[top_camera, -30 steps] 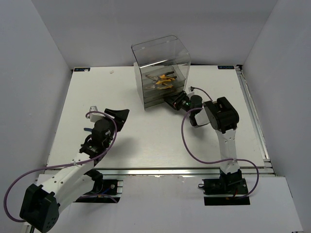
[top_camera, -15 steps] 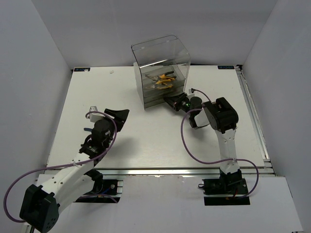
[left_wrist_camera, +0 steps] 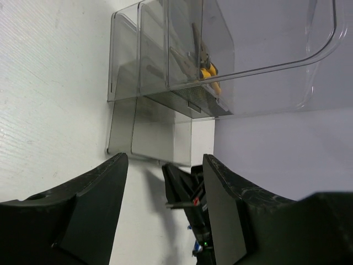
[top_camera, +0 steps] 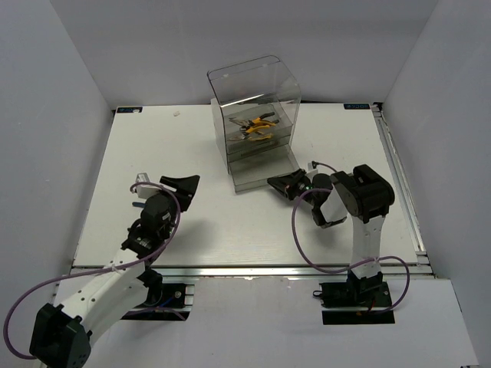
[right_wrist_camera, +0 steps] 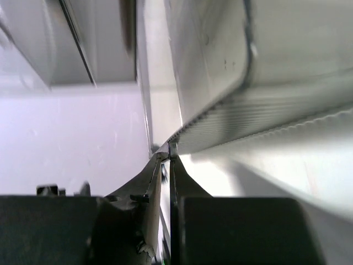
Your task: Sort the tools into containers
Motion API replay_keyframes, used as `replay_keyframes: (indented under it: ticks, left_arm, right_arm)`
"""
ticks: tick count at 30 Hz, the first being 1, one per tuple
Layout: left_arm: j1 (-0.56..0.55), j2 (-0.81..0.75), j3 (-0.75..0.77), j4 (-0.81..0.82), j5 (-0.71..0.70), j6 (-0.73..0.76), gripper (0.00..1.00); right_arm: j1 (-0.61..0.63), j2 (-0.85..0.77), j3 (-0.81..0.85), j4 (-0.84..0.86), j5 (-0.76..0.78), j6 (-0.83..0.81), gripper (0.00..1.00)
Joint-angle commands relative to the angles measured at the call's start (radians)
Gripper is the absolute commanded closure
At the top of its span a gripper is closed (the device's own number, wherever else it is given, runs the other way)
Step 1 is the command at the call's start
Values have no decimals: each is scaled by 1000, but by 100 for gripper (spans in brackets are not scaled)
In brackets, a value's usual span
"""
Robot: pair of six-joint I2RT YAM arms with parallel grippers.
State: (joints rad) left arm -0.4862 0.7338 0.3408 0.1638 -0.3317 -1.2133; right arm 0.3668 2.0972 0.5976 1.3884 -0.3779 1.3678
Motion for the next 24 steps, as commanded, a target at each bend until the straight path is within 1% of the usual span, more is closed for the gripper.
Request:
replay_keyframes:
  ticks: [1,2,5,6,7,8,9,11,12,13,16,17,18,19,20,21,22,24]
  left_arm:
    - [6,-40,-8,-41,-38,-5,32]
    - [5,-60,-11,-49,-43,-5,32]
    - [6,-103,-19,-76,-59,-6,31]
    - [5,-114,-20,-93,-64,-8,30]
    - [6,-126,-22,-104,-73,-8,30]
    - [6,-137,-20,-115,-78,-8,28]
    - [6,-158,-19,-139,-82,-8,28]
    - [6,-178,-16,-158,-101,-11,24]
    - [6,-197,-13,-203,-105,-11,23]
    - [6,-209,-13,-214,-118,-12,23]
    - [5,-247,-6,-274,-144,-34,22]
    - [5,-254,-3,-288,-159,-35,22]
    - [6,-264,6,-322,-165,-37,22]
    - [5,-269,13,-342,-173,-35,22]
    - [6,-272,23,-380,-184,-34,22]
    - [5,-277,41,-397,-187,-29,23]
    - [6,-278,53,-415,-190,-19,24]
    - [6,-283,76,-472,-202,-3,27]
  right_arm:
    - [1,-48,-100,74,-75,-107,95]
    - [1,-63,-114,72,-84,-114,93]
    - [1,-74,-130,70,-107,-140,80]
    - [0,-69,-125,77,-128,-145,59]
    - [-3,-65,-118,92,-147,-150,47]
    - [-6,-60,-98,100,-162,-153,16]
    - [-9,-59,-91,103,-194,-159,11]
    - [-22,-71,-84,81,-222,-180,11]
    - [-28,-95,-76,23,-266,-203,11]
    - [-38,-111,-71,-11,-298,-220,11]
    - [-51,-205,-74,-136,-418,-326,11]
    - [-52,-279,-73,-185,-473,-373,11]
    - [-52,-322,-56,-354,-492,-504,11]
    - [-51,-363,-35,-470,-506,-589,11]
    - [-52,-441,-10,-591,-525,-674,11]
    - [-52,-477,45,-806,-532,-755,11]
    - [-52,-540,72,-906,-536,-915,11]
    - [-52,-595,160,-1099,-520,-1091,11]
